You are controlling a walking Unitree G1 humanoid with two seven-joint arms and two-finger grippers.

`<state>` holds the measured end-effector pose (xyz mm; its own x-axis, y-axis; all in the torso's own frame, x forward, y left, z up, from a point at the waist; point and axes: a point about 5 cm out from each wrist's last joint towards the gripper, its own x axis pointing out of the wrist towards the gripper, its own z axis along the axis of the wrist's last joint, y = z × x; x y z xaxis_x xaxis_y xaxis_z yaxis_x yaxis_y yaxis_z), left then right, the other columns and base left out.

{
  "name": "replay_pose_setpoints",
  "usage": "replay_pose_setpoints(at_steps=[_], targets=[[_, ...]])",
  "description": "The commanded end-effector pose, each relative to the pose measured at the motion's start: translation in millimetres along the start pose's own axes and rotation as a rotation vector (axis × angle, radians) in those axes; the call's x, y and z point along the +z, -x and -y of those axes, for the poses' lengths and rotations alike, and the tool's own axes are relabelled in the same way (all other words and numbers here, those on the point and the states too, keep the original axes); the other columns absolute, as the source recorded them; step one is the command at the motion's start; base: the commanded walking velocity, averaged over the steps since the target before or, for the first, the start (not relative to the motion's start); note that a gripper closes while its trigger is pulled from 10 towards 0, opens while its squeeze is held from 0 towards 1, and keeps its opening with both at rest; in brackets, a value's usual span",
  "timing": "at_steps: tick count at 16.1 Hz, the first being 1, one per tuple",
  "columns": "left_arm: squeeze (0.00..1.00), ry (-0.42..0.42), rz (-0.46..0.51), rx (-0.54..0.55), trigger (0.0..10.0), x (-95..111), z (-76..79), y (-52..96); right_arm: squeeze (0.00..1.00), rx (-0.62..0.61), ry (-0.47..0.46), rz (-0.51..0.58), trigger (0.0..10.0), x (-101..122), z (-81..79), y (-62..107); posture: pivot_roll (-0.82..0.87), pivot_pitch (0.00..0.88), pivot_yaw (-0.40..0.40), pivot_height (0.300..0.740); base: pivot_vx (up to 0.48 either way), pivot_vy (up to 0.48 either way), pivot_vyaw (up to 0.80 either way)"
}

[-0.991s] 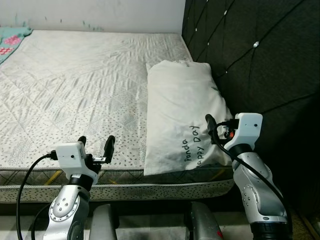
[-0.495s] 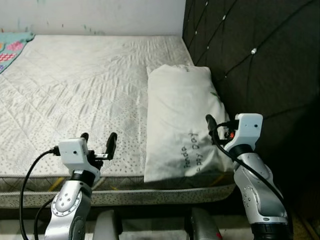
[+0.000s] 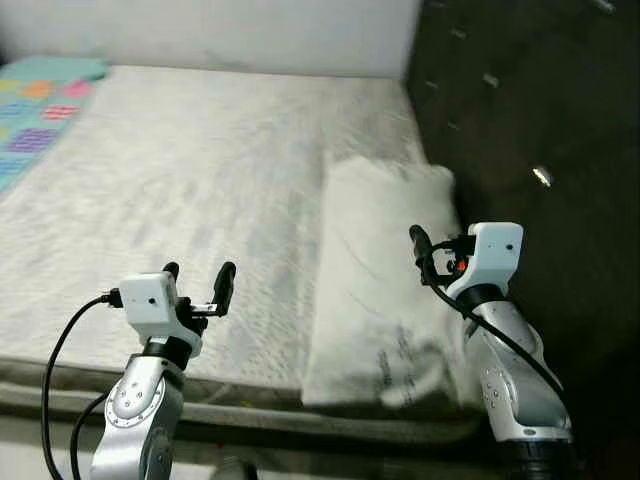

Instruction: Clean up the room

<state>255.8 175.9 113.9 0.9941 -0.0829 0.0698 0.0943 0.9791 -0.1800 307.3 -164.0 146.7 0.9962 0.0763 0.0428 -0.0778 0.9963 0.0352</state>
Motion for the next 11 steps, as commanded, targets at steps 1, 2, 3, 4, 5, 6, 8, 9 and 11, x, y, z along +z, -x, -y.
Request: replay_pose_setpoints(at_steps=[1, 2, 3, 4, 5, 6, 8, 9, 11], targets=[[0.00, -0.006, -0.007, 0.004, 10.0, -1, -1.2, -0.5, 0.00, -0.006, 0.004, -0.006, 10.0, -2, 1.3, -0.1, -0.04, 0.000, -0.005, 0.740, 0.000, 0.000, 0.00], [0.00, 0.002, -0.010, 0.008, 10.0, -2, -0.9, -1.1, 0.00, -0.008, 0.006, -0.007, 10.0, -2, 2.5, 0.9, -0.04, 0.000, -0.004, 0.740, 0.000, 0.000, 0.00], [0.00, 0.005, -0.012, 0.010, 10.0, -2, -0.9, -1.3, 0.00, -0.009, 0.007, -0.008, 10.0, -3, 3.3, 1.5, -0.04, 0.000, -0.004, 0.740, 0.000, 0.000, 0.00], [0.00, 0.013, -0.014, 0.012, 10.0, -2, -1.0, -2.1, 0.00, -0.011, 0.005, -0.012, 10.0, -4, 4.1, 2.1, -0.04, 0.000, -0.004, 0.740, 0.000, 0.000, 0.00], [0.00, 0.014, -0.013, 0.011, 10.0, -2, -0.9, -2.5, 0.00, -0.012, 0.005, -0.016, 10.0, -5, 4.3, 2.6, -0.04, 0.000, -0.004, 0.740, 0.000, 0.000, 0.00], [0.00, 0.013, -0.013, 0.007, 10.0, -2, -0.4, -2.8, 0.00, -0.012, 0.005, -0.019, 10.0, -5, 4.3, 3.3, -0.04, 0.000, -0.004, 0.740, 0.000, 0.000, 0.00], [0.00, 0.014, -0.011, -0.006, 10.0, -2, 2.0, -3.7, 0.00, -0.019, -0.006, -0.038, 10.0, -9, 4.7, 4.6, -0.05, 0.000, -0.004, 0.740, 0.000, 0.000, 0.00], [0.00, 0.015, -0.010, -0.010, 10.0, -2, 2.7, -3.4, 0.00, -0.021, -0.009, -0.041, 10.0, -10, 5.0, 5.0, -0.05, 0.000, -0.004, 0.740, 0.000, 0.000, 0.00], [0.00, 0.016, -0.011, -0.016, 10.0, -3, 3.5, -3.2, 0.00, -0.035, -0.004, -0.048, 10.0, -12, 7.1, 6.9, -0.05, 0.000, -0.004, 0.740, 0.000, 0.000, 0.00]])
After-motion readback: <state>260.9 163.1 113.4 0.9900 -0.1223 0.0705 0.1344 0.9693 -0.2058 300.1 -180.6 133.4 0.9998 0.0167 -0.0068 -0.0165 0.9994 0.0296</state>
